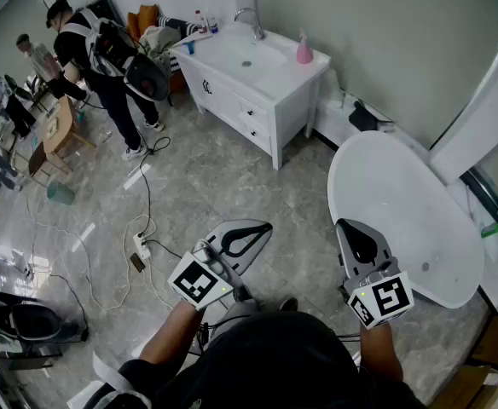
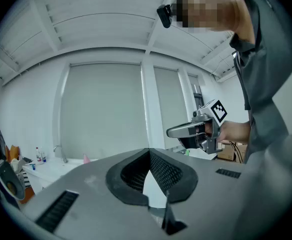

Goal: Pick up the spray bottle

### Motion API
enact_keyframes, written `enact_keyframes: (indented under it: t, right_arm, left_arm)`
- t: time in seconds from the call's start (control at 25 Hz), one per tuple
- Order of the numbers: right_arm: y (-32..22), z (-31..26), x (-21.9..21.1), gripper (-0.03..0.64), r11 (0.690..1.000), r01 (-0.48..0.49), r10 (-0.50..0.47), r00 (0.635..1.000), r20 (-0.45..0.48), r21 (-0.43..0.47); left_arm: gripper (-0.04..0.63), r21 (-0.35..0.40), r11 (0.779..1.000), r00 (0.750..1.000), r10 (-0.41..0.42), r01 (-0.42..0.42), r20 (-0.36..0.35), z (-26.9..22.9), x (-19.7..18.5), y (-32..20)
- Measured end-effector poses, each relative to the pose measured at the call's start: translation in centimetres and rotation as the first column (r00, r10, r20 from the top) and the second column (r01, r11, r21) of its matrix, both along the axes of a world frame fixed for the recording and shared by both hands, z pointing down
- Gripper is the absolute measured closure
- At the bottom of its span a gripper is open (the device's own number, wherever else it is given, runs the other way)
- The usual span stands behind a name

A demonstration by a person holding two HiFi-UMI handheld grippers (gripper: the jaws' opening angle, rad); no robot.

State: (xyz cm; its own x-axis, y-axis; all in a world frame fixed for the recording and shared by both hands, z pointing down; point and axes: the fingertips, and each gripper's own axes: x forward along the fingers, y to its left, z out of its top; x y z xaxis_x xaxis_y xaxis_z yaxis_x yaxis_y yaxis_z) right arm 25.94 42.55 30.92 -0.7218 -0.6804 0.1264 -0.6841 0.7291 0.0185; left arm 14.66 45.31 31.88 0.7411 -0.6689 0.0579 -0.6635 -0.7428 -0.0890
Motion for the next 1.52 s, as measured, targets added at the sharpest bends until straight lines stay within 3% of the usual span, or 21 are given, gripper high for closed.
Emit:
enact_keyframes:
  t: [0.48,0.92,1.2,1.52]
  right_arm:
    - [-0.1,-0.1,-3.1,0.607,1.0,0.015,-0.015,1.0,0.0,-0.005]
    - [-1.4,-1.8,-11.3,0.607,0.999,-0.034,0.034,0.999,-0.039,0.004]
    - [-1.8,-1.1,-14.3,0.606,0.996,-0.09,0.089,0.992,-0.093,-0.001]
    - [-3.4,-0.4,-14.4,0.607,0.994,-0.105,0.102,0.986,-0.132,-0.017]
  left_arm:
    - [0.592,-0.02,1.0,1.0,-0.015,0.014,-0.008,0.3,-3.0,0.8]
    - [0.592,-0.038,0.999,0.996,-0.022,0.019,-0.087,-0.7,-12.0,-0.6]
    - [0.592,-0.015,0.999,0.992,0.037,-0.039,-0.124,0.0,-14.9,-2.1]
    - [0.592,-0.014,0.999,0.987,0.042,-0.044,-0.155,0.4,-15.3,-4.5]
